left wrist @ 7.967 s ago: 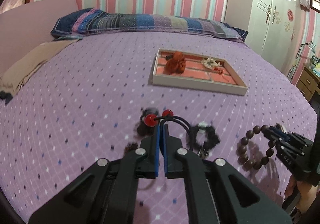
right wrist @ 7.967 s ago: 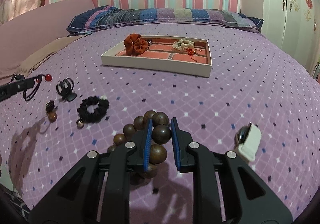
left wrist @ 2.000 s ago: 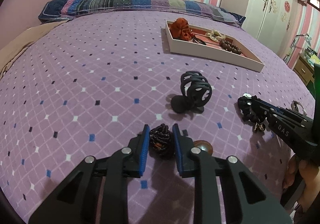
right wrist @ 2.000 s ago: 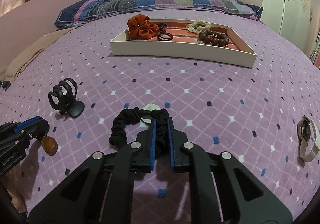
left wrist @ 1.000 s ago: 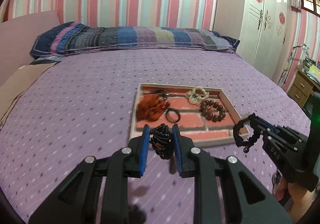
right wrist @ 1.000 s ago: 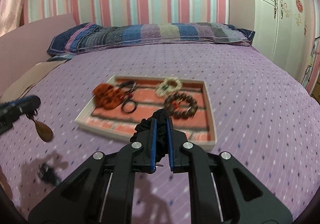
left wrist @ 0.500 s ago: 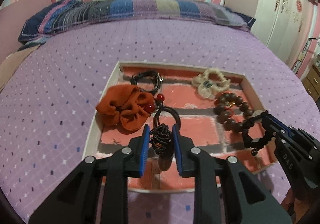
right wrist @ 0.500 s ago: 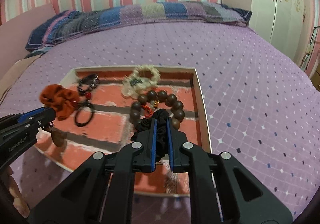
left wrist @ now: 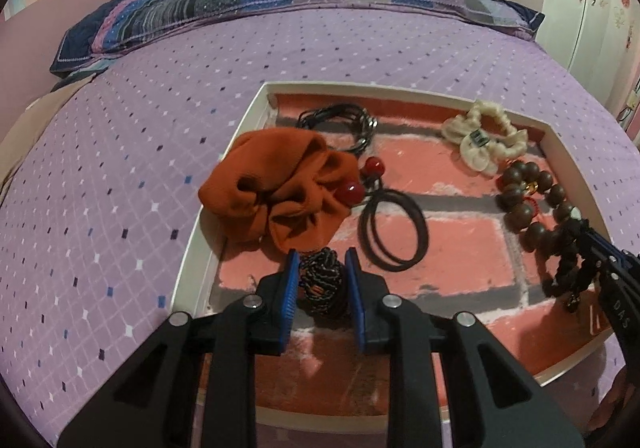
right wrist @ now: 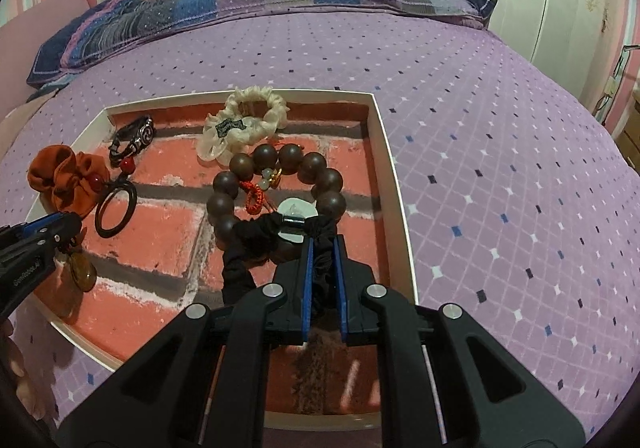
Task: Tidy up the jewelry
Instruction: 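Carry the knotted hair tie and black scrunchie into the tray and open both tools, then withdraw both tools from the tray back over the bed, then grasp the black claw clip with the left tool while the right tool grasps the white watch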
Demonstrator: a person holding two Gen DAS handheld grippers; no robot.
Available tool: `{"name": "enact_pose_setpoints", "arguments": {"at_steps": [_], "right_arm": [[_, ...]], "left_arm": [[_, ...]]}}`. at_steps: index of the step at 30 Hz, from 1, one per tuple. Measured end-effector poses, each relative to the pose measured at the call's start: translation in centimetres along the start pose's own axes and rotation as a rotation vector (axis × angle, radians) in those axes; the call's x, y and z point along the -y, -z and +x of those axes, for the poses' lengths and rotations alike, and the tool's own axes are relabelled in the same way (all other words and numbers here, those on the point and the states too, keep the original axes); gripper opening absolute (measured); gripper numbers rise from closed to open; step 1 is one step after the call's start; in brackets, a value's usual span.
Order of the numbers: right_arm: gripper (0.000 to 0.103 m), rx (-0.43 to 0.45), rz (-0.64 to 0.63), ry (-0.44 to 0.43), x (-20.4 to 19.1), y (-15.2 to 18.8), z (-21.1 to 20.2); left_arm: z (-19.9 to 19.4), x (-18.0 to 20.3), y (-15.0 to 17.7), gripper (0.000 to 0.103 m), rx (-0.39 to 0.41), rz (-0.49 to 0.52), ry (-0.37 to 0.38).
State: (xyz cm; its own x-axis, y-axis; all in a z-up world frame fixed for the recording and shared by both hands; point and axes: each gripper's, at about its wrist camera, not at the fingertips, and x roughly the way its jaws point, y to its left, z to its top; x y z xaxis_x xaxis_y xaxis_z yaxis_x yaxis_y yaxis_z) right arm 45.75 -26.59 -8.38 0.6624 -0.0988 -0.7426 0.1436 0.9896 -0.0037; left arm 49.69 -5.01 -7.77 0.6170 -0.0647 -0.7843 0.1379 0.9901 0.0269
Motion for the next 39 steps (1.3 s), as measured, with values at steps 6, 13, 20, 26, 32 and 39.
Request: {"name": "enact_pose_setpoints", "arguments": {"at_steps": [6, 13, 20, 26, 32, 39], "right_arm": [[0.014, -0.041, -0.005, -0.005, -0.1, 0.2, 0.7], [0.052, -0.023, 0.002, -0.030, 0.3, -0.1, -1.5], [0.086, 0.045, 0.022, -0.072, 1.2, -1.3, -7.6], [0.099, 0.138, -0.042, -0.027, 1.6, 0.1, -14.5], [0.099, 0.166, -0.057, -0.011, 3.2, 4.6, -18.8], [0.099, 0.157, -0.011, 0.045, 6.0, 10.4, -20.2]], "left_arm": [[0.4, -0.4, 0.1, 0.025, -0.009, -0.005, -0.009], [-1.6, -0.1, -0.1, 0.035, -0.003, -0.001, 0.001], [-7.9, -0.3, -0.2, 0.063, 0.075, 0.017, 0.027], [-15.1, -2.3, 1.7, 0.085, 0.182, 0.056, -0.005], [-20.4, -6.1, 6.1, 0.093, 0.250, 0.056, -0.028], [-21.0, -8.3, 12.0, 0.093, 0.232, 0.042, -0.060]]}}
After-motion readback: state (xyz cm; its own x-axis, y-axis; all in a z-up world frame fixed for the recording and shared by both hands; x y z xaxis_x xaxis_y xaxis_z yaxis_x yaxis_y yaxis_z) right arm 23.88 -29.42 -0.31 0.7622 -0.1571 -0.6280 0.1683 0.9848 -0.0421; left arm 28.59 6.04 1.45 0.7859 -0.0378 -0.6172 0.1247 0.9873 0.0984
